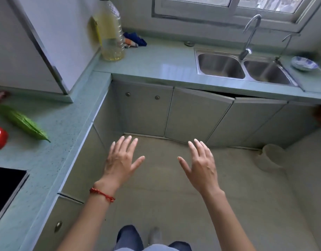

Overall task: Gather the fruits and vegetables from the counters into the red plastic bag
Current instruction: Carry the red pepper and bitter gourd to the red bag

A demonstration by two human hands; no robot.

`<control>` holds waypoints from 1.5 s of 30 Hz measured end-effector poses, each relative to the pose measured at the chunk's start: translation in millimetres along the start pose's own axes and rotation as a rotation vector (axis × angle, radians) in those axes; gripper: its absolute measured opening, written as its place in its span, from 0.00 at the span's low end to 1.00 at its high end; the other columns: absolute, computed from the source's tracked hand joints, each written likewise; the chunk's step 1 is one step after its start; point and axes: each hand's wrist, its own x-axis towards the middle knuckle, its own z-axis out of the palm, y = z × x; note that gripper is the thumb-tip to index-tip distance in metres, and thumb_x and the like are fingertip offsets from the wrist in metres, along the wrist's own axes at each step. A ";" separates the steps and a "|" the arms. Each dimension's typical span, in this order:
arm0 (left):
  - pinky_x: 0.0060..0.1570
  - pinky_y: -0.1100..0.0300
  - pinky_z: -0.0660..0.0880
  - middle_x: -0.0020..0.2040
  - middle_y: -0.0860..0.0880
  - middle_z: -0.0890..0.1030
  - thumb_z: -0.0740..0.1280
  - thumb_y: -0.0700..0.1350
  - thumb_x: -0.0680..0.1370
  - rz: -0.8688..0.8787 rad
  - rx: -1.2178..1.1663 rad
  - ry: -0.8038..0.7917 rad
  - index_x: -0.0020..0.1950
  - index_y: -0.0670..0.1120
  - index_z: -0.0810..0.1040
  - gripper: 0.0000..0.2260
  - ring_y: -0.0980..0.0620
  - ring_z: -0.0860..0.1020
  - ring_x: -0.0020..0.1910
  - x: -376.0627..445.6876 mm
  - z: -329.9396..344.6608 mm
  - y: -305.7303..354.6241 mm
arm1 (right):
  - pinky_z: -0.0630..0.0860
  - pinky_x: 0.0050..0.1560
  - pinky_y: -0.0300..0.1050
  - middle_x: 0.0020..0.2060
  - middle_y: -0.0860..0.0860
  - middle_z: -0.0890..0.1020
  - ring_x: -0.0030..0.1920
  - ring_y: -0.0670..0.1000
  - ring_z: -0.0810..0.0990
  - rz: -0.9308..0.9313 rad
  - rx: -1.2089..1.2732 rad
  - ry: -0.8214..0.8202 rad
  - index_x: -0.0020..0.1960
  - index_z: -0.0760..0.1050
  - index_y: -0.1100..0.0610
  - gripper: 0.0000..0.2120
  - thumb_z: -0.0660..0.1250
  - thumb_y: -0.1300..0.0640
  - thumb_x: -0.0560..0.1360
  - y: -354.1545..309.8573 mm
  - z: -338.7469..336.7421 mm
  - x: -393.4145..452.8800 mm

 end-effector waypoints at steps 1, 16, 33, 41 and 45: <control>0.56 0.38 0.70 0.60 0.38 0.78 0.54 0.59 0.72 -0.007 0.005 0.005 0.62 0.40 0.75 0.29 0.37 0.75 0.60 10.0 -0.3 -0.6 | 0.65 0.66 0.52 0.61 0.61 0.77 0.62 0.60 0.75 -0.008 0.008 -0.004 0.62 0.73 0.62 0.29 0.55 0.42 0.73 0.9 2.5 12.4; 0.57 0.38 0.70 0.60 0.39 0.78 0.54 0.59 0.72 -0.095 0.023 0.017 0.63 0.40 0.75 0.29 0.38 0.76 0.60 165.2 0.6 -63.4 | 0.66 0.65 0.51 0.61 0.59 0.77 0.63 0.59 0.74 -0.087 0.019 -0.040 0.62 0.74 0.61 0.29 0.55 0.41 0.73 -26.4 67.2 189.1; 0.64 0.43 0.66 0.66 0.39 0.73 0.50 0.61 0.73 -0.510 0.002 0.089 0.67 0.42 0.70 0.32 0.39 0.70 0.66 210.8 -10.6 -140.0 | 0.67 0.65 0.56 0.63 0.60 0.75 0.66 0.60 0.71 -0.468 0.128 -0.155 0.64 0.72 0.61 0.30 0.56 0.40 0.72 -119.3 115.4 333.0; 0.64 0.42 0.66 0.66 0.39 0.73 0.50 0.61 0.74 -0.900 0.018 0.175 0.67 0.41 0.70 0.31 0.38 0.70 0.66 178.8 -15.4 -145.6 | 0.65 0.65 0.54 0.63 0.59 0.75 0.66 0.59 0.72 -0.855 0.191 -0.280 0.64 0.72 0.60 0.30 0.55 0.40 0.73 -179.3 139.6 369.1; 0.63 0.41 0.68 0.66 0.39 0.73 0.50 0.61 0.74 -1.084 0.021 0.203 0.67 0.41 0.70 0.31 0.38 0.71 0.65 155.2 -14.6 -138.3 | 0.67 0.64 0.54 0.63 0.59 0.76 0.65 0.59 0.72 -1.037 0.233 -0.331 0.64 0.72 0.60 0.29 0.55 0.40 0.72 -206.5 147.8 371.2</control>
